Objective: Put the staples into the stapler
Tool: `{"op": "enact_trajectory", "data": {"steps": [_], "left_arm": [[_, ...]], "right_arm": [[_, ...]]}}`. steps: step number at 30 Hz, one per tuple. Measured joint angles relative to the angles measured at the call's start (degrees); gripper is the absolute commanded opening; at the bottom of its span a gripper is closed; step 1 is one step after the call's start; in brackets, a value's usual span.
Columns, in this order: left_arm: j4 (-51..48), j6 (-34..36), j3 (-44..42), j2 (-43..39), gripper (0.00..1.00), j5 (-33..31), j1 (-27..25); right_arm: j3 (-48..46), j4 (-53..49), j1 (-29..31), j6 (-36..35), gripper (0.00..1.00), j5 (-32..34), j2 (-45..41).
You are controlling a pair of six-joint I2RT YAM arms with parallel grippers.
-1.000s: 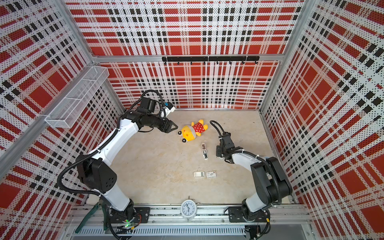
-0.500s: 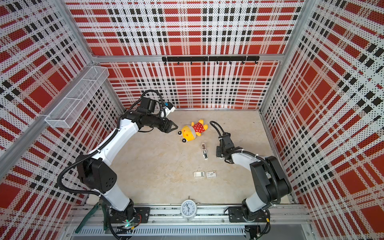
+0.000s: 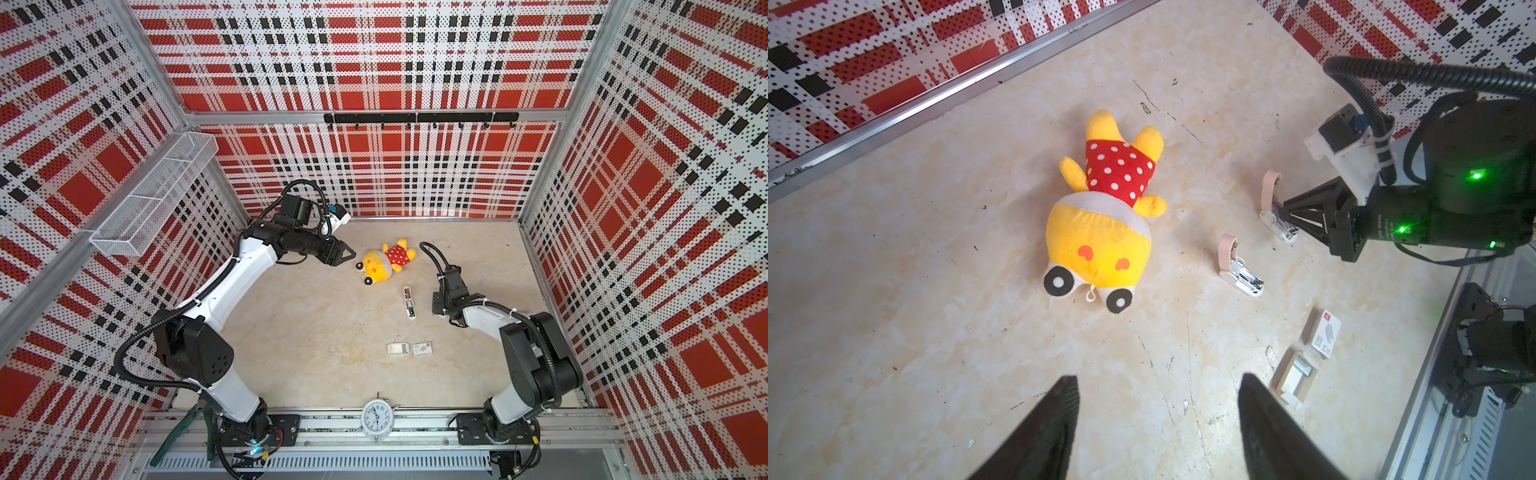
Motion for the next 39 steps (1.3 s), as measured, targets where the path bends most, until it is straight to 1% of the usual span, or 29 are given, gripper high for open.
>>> {"op": "enact_trajectory", "data": {"steps": [24,39], "left_arm": [[0.0,0.0,0.0,0.0,0.65,-0.2,0.0],[0.0,0.1,0.0,0.0,0.65,-0.4,0.0]], "right_arm": [[0.0,0.0,0.0,0.0,0.17,0.0,0.0],[0.0,0.0,0.0,0.0,0.20,0.0,0.0]]}}
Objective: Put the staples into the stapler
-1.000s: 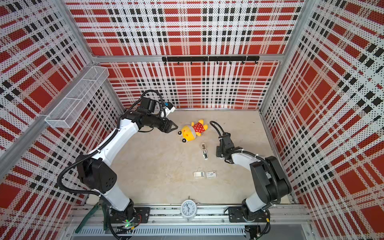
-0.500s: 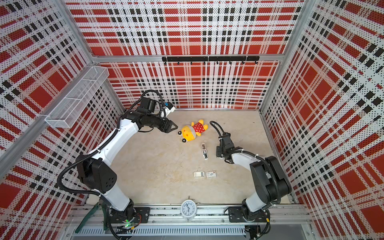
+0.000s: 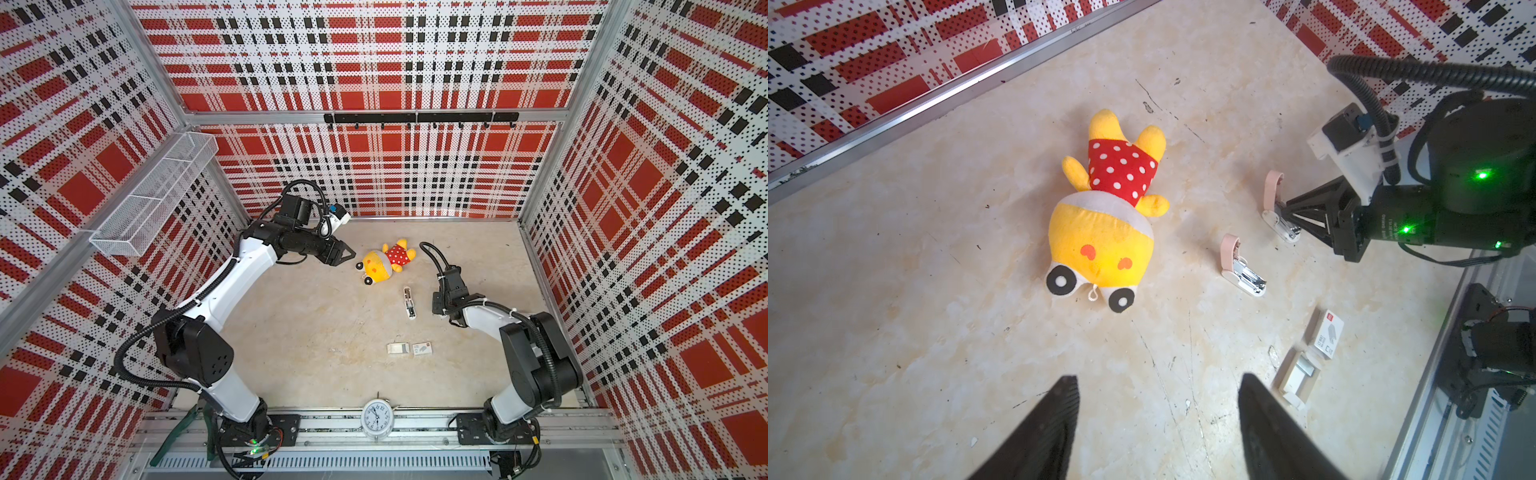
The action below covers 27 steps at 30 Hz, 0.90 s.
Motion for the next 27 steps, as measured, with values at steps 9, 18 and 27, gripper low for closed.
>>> {"op": "enact_trajectory", "data": {"steps": [9,18,27], "left_arm": [[0.0,0.0,0.0,0.0,0.64,0.0,0.0],[0.0,0.0,0.0,0.0,0.65,0.0,0.0],[0.0,0.0,0.0,0.0,0.65,0.0,0.0]], "right_arm": [[0.0,0.0,0.0,0.0,0.21,0.0,0.0],[0.0,0.0,0.0,0.0,0.21,0.0,0.3],[0.0,0.0,-0.2,0.0,0.24,0.0,0.4]]}}
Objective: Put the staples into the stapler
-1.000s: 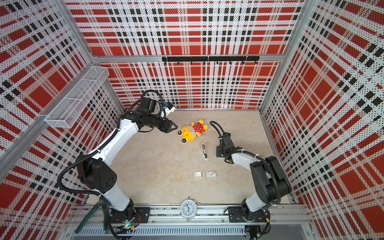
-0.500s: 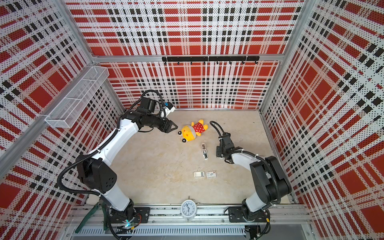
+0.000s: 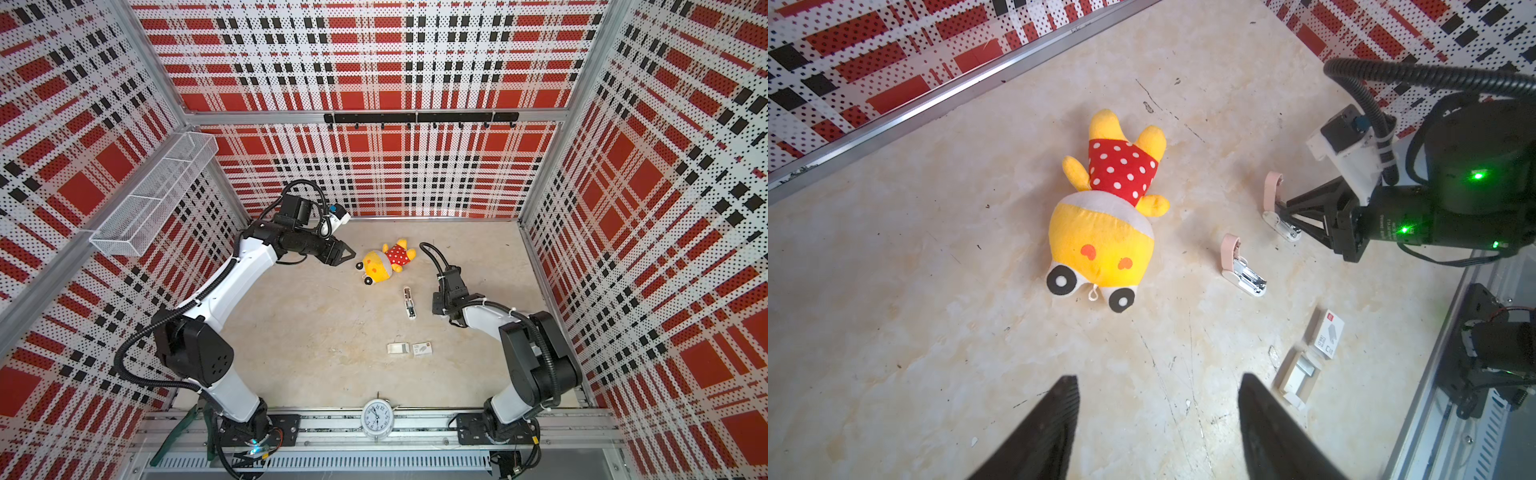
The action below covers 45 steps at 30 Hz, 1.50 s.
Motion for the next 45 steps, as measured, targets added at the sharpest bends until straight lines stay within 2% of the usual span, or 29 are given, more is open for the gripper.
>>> {"op": "enact_trajectory", "data": {"steps": [11,22,35,45], "left_arm": [[0.0,0.0,0.0,0.0,0.65,-0.1,0.0],[0.0,0.2,0.0,0.0,0.65,-0.6,0.0],[0.0,0.4,0.0,0.0,0.65,-0.6,0.0],[0.0,0.4,0.0,0.0,0.65,-0.7,-0.3]], "right_arm": [[-1.0,0.8,-0.1,0.0,0.32,0.2,-0.5],[-1.8,0.9,-0.1,-0.6,0.26,-0.7,-6.2],[-0.2,1.4,-0.1,-1.8,0.28,-5.2,-4.0],[0.5,1.4,-0.1,-2.2,0.29,-5.4,-1.7]]}}
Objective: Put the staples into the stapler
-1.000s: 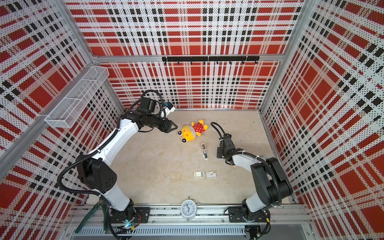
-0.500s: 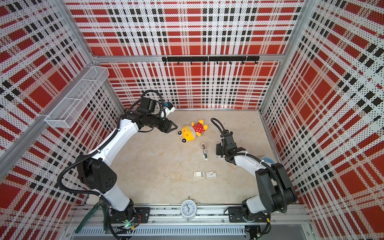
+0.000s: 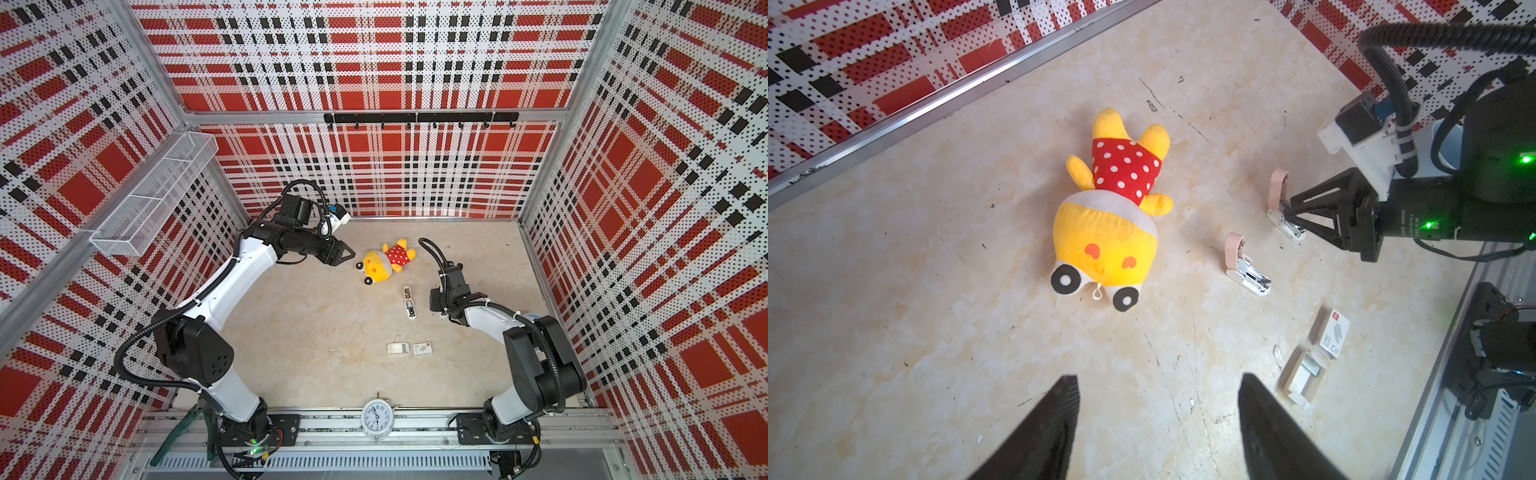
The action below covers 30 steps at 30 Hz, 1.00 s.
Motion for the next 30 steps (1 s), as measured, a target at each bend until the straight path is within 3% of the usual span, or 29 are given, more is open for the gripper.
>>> {"op": "enact_trajectory", "data": {"steps": [30], "left_arm": [[0.0,0.0,0.0,0.0,0.65,-0.2,0.0]], "right_arm": [[0.3,0.9,0.0,-0.9,0.28,0.2,2.6]]}}
